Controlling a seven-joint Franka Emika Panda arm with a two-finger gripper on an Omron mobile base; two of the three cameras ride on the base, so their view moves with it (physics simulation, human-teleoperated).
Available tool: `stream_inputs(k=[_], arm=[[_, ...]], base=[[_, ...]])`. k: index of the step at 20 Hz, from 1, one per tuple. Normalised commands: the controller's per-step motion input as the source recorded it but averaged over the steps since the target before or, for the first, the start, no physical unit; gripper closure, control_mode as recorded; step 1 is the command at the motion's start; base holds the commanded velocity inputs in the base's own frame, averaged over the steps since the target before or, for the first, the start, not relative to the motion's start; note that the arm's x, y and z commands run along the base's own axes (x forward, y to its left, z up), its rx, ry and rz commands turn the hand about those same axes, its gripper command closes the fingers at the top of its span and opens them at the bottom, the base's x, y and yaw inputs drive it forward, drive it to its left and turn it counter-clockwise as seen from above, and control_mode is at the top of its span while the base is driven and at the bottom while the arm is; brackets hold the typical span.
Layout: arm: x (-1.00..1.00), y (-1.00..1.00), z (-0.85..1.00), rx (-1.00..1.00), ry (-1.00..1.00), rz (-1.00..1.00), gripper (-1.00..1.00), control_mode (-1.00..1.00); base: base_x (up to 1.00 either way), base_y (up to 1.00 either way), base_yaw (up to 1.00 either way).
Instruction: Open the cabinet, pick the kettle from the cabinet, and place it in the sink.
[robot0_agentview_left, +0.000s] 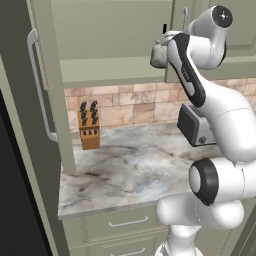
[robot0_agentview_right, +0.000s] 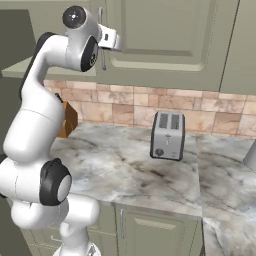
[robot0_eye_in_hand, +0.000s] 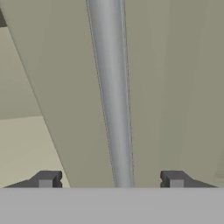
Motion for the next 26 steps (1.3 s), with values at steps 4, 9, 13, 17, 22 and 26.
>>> stream_inputs(k=[4,9,13,17,22,26], arm=[[-0.03,0.0,-0.07,0.0,0.0,0.0,1.0,-1.0],[-0.18,0.0,-0.08,0.0,0.0,0.0,1.0,-1.0],[-0.29,0.0,-0.08,0.0,0.0,0.01,1.0,-1.0],[-0.39,-0.02,-0.06,0.0,-0.01,0.05,1.0,-1.0],[-0.47,-0.08,-0.03,0.0,-0.03,0.08,1.0,-1.0],[-0.51,-0.08,-0.01,0.0,-0.04,0.09,1.0,-1.0]], base=[[0.0,0.0,0.0],[0.0,0.0,0.0],[0.0,0.0,0.0],[0.0,0.0,0.0],[0.0,0.0,0.0],[0.0,0.0,0.0]])
